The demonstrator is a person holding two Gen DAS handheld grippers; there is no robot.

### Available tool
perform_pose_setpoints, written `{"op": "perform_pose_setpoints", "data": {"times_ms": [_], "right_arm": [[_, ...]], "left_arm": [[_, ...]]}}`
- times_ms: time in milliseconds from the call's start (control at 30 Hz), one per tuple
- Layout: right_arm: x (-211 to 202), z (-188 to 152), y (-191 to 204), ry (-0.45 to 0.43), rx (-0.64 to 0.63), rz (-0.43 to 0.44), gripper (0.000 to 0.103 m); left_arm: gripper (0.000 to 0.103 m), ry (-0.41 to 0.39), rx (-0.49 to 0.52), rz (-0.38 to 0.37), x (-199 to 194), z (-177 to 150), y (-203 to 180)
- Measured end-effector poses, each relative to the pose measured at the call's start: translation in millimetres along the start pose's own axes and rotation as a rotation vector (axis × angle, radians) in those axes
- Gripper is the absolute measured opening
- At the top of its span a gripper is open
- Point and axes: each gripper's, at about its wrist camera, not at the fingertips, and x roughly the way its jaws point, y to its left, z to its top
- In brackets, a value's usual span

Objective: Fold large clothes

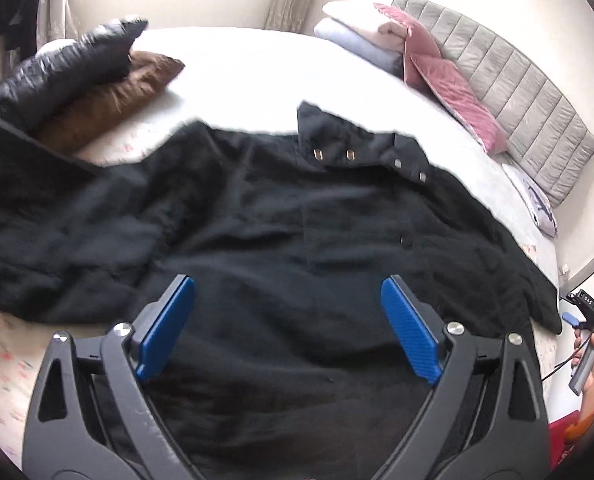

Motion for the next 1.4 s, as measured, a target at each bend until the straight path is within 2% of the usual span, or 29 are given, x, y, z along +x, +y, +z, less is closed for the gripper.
{"op": "perform_pose_setpoints", "data": {"times_ms": [133,233,267,333,400,433,467,533,600,633,800,933,1067,1233,1400], "right_arm": [[20.3,-8.0,-44.7,0.072,0.187,0.048,0.089],[39.6,-7.2,-62.2,0.08,0.269,0.092,0.089],[47.7,-4.8,-66.8,0.071,0.294,0.125,0.089],[60.3,-0.5,-73.4,0.039,0.34,0.153,0.089],[67.5,6.2,-77.6,-0.057,0.381,0.131,0.088],[68.4,8.7,-77.5,-0.085,0.39,0.117,0.085],[69.6,13.4,-77.1,-0.122,0.403,0.081,0.078],[72.1,23.5,-76.5,-0.131,0.412,0.042,0.024],[62.5,31.8,-77.9,-0.171,0.44,0.047,0.013],[53.1,36.8,-77.5,-0.211,0.443,0.066,0.011],[-3.1,63.7,-44.1,-0.38,0.291,0.075,0.008],[-47.8,68.7,19.1,-0.487,0.081,0.066,0.008],[-93.3,63.9,94.7,-0.559,-0.109,0.143,0.008],[-129.6,36.9,188.9,-0.564,-0.323,0.236,0.008],[-129.2,-7.1,272.8,-0.494,-0.501,0.321,0.009]], "left_arm": [[0.094,0.016,0.02,-0.068,34.6,-30.8,-5.8],[0.094,-0.004,0.12,-0.031,52.4,-51.6,-15.6],[0.094,0.0,0.159,-0.015,53.9,-54.2,-20.6],[0.095,-0.014,0.202,-0.042,48.4,-56.6,-25.6],[0.096,-0.032,0.188,-0.101,42.5,-58.1,-21.5],[0.096,-0.032,0.176,-0.118,41.6,-57.7,-18.8],[0.096,-0.033,0.16,-0.137,40.9,-56.9,-15.1],[0.096,-0.03,0.137,-0.166,41.5,-56.7,-10.2],[0.096,-0.032,0.12,-0.189,40.5,-56.4,-7.1],[0.096,-0.032,0.116,-0.193,40.2,-57.0,-7.0],[0.096,-0.037,0.126,-0.192,37.1,-57.5,-11.9],[0.096,-0.044,0.12,-0.201,33.6,-57.8,-10.4],[0.096,-0.057,0.118,-0.209,27.4,-57.4,-10.6],[0.096,-0.073,0.138,-0.15,20.0,-56.5,-12.7],[0.096,-0.089,0.121,-0.144,9.9,-52.7,-7.2]]}}
